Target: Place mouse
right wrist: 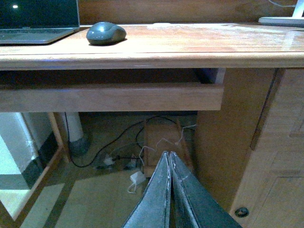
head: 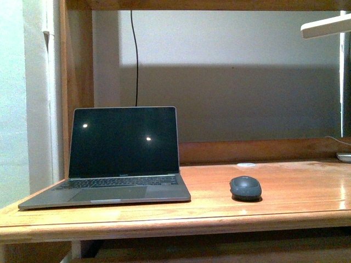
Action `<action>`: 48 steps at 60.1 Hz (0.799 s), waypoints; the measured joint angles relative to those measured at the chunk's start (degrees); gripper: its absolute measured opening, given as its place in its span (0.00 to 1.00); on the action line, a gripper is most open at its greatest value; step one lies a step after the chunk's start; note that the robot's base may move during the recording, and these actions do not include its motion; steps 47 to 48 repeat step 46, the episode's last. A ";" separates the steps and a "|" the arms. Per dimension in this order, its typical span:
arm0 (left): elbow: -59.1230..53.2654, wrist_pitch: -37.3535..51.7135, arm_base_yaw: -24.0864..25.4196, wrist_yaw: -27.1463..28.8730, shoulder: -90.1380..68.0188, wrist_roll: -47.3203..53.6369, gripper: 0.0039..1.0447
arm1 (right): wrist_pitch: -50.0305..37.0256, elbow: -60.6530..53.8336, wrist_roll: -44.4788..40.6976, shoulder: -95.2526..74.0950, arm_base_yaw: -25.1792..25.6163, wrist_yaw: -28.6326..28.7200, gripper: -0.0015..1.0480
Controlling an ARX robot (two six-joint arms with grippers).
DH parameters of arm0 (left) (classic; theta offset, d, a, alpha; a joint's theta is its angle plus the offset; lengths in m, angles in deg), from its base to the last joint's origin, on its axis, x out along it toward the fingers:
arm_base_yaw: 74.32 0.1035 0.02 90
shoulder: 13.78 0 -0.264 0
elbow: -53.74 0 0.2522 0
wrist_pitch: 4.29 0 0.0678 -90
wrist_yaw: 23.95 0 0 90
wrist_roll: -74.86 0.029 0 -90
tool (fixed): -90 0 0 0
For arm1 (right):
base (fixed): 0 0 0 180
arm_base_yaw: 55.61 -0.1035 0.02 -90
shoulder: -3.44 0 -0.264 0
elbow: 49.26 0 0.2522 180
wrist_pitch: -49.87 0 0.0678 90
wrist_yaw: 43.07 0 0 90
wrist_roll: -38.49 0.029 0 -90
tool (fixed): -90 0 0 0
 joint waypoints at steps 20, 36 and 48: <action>0.00 0.00 0.00 0.00 0.00 0.02 0.93 | 0.00 0.00 -0.09 0.02 0.00 0.00 0.67; 0.00 0.00 0.00 0.00 0.00 0.02 0.93 | 0.00 0.00 -0.09 0.04 0.00 0.00 0.93; 0.00 0.00 0.00 0.00 0.00 0.00 0.93 | 0.00 0.00 -0.09 0.04 0.00 0.00 0.93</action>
